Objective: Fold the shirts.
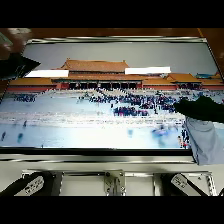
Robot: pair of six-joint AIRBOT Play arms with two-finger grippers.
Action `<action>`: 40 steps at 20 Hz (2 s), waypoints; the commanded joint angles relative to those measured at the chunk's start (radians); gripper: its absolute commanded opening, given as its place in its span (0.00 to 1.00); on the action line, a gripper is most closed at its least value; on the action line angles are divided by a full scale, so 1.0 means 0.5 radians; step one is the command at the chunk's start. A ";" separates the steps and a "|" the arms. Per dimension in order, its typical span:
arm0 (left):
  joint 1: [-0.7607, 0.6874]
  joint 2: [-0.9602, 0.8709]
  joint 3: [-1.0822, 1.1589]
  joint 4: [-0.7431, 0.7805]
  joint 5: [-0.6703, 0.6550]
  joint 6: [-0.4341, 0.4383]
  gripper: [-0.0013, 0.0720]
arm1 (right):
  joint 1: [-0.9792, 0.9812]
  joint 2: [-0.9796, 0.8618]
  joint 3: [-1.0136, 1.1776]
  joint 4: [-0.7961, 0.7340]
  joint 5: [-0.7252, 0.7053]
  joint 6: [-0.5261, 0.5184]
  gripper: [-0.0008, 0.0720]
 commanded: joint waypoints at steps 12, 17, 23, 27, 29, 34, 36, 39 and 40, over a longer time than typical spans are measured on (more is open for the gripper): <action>0.002 0.002 0.001 0.000 -0.082 0.005 0.07 | -0.258 -0.031 -0.112 -0.716 0.168 0.428 0.11; 0.001 0.001 0.001 -0.001 -0.094 0.005 0.07 | -0.490 0.014 -0.598 -0.708 0.220 0.459 0.11; 0.001 0.001 0.001 -0.008 -0.094 -0.002 0.07 | -0.504 0.079 -1.016 -0.668 -0.053 0.507 0.88; 0.001 0.001 0.002 -0.008 -0.092 0.001 0.07 | -0.504 0.233 -0.838 -0.713 -0.083 0.478 0.84; -0.037 -0.004 0.002 0.095 -0.094 0.006 0.07 | -0.500 0.370 -0.640 -0.430 -0.352 0.306 0.82; -0.682 -0.179 0.057 1.204 -0.383 -0.370 0.07 | 0.048 0.558 -0.389 0.179 -0.761 -0.177 0.93; -0.987 -0.340 0.108 1.592 -0.671 -0.497 0.14 | 0.480 0.509 -0.394 -0.006 -0.360 -0.203 0.93; -1.269 -0.542 0.134 1.843 -0.869 -0.509 0.99 | 0.858 0.305 -0.439 -0.224 -0.009 0.047 0.93; -1.310 -0.575 0.134 1.869 -0.870 -0.507 0.99 | 0.922 0.234 -0.439 -0.187 0.069 0.099 0.93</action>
